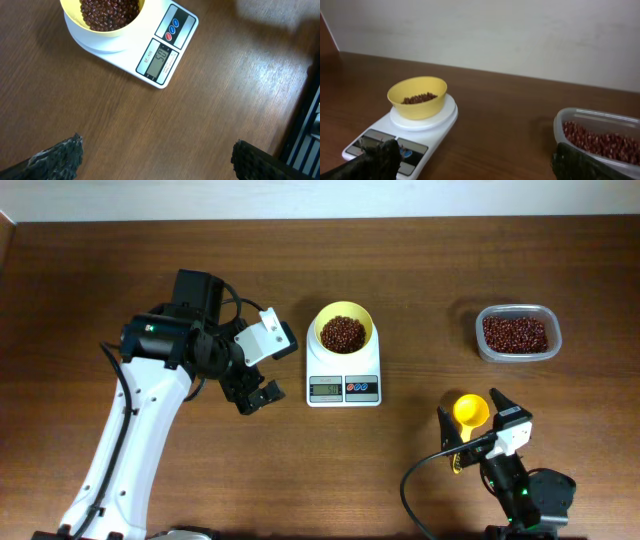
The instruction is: Scoop item into bowl and weigh 50g on scale
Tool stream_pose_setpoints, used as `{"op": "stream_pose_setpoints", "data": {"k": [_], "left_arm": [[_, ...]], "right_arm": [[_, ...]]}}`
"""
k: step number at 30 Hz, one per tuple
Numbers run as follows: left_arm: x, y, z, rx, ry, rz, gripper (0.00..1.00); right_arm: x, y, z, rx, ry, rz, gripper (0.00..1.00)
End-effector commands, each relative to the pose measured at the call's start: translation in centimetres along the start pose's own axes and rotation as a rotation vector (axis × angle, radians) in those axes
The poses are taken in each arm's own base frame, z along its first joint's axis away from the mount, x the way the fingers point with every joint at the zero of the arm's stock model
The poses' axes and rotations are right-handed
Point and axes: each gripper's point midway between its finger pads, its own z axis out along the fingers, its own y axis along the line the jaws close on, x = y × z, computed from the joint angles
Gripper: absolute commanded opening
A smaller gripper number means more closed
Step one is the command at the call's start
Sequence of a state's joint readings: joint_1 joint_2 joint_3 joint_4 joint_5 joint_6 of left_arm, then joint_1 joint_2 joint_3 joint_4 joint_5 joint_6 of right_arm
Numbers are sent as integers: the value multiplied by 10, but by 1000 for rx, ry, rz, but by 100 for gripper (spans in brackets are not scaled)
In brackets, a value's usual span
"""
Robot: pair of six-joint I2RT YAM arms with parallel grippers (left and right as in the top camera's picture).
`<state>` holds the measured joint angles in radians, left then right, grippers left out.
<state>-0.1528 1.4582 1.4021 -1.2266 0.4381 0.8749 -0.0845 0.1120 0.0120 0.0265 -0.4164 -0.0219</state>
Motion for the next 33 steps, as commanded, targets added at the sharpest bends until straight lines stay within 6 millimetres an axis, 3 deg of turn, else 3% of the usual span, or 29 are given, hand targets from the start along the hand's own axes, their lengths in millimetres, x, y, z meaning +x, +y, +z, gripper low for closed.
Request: {"op": "stream_pose_setpoints", "data": {"k": [1,7,11,17,25,29,33], "left_arm": [[1,-1,1,9,-5,8,99],[1,-1,1,9,-5,8,99],[1,-1,1,9,-5,8,99],[1,0,1,9,-4,8,99],[1,0,1,9,-4,8,99],[1,0,1,9,-4,8,99],[1,-1,1,9,-4,8,99]], "right_arm": [[11,-3,2,46,39,9,99],[23,-1,2,41,86,5,99],[1,-7,-4,90,-9,-40,99],[2,5,-2,45,-6,-43,99],[1,4,-2,54,-6,-43,99],[3,-11,-4,142,3,-42,99],[3,-12,-4,148,4,-42,99]]}}
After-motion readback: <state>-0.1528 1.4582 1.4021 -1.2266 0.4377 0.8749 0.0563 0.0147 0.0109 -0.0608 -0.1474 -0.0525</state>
